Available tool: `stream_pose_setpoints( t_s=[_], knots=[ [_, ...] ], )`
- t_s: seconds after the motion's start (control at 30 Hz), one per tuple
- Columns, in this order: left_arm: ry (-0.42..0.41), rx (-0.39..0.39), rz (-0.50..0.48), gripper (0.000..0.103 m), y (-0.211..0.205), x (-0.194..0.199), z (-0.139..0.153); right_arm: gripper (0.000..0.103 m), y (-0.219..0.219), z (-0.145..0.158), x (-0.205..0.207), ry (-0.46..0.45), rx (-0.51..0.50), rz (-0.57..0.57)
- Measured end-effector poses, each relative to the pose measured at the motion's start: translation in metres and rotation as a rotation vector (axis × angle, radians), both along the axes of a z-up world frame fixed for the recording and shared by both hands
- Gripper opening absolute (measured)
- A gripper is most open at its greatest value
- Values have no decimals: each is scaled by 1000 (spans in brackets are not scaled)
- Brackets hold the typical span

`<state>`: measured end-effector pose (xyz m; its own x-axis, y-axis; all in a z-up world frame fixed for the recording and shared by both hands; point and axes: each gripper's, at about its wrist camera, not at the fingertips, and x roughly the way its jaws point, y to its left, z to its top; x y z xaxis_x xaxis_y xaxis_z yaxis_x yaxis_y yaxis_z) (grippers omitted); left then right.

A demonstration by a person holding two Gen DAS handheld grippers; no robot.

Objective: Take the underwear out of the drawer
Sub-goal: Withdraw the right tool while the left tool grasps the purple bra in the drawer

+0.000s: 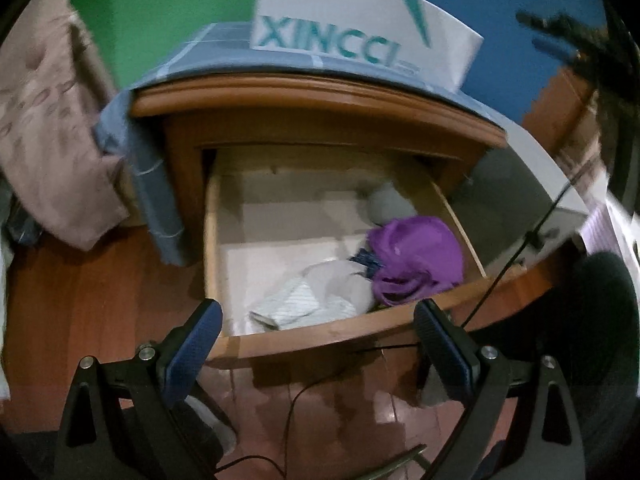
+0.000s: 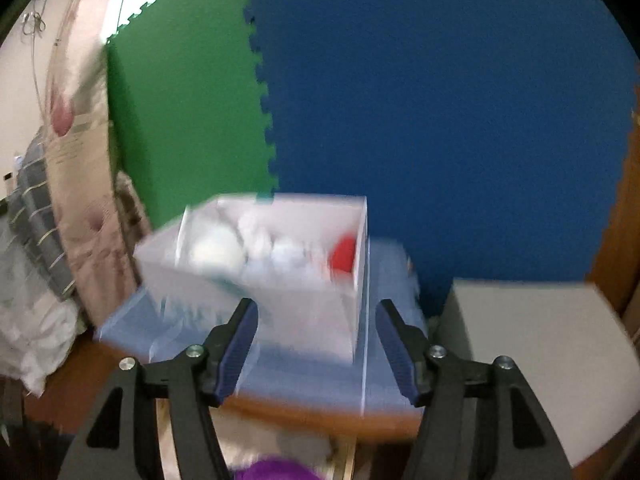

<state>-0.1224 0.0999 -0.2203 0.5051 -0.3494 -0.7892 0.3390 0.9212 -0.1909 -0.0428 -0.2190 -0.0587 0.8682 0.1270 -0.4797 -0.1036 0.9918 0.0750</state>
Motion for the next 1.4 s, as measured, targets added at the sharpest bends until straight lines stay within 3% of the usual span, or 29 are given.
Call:
stream_pose_setpoints(
  t_s=[0.17,0.2,0.27,0.47,0.6,0.8,0.87,0.97,1.07,1.27,1.33,1.4],
  knots=[
    [44,36,-82,95,-43,13,-1,63,-43,-81,-26,140,130,-56],
    [48,52,-97,95,-54,17,-2,63,-57,-87,-21,181,214,-97],
    [64,85,-135,95,-80,27,-7,63,-80,-88,-20,152,344,-100],
    [184,137,-271,96,-164,52,-35,63,-121,-94,-17,149,472,-193],
    [271,97,-291,96,-210,65,-51,63,-134,-94,-22,143,505,-212],
    [273,271,-316,96,-250,79,-82,63,-136,-96,-23,140,541,-186],
    [297,284,-305,103,-254,86,-88,63,-135,-95,-23,143,544,-172],
    [332,338,-274,103,-257,99,-98,63,-133,-94,-24,141,554,-151],
    [331,338,-261,102,-258,108,-97,63,-132,-93,-25,136,562,-137],
    [498,457,-238,102,-260,122,-116,63,-125,-95,-21,151,559,-110],
    [502,487,-250,97,-262,121,-117,63,-123,-96,-19,158,563,-103],
    [486,483,-263,85,-260,117,-114,63,-122,-97,-18,162,566,-102]
  ],
)
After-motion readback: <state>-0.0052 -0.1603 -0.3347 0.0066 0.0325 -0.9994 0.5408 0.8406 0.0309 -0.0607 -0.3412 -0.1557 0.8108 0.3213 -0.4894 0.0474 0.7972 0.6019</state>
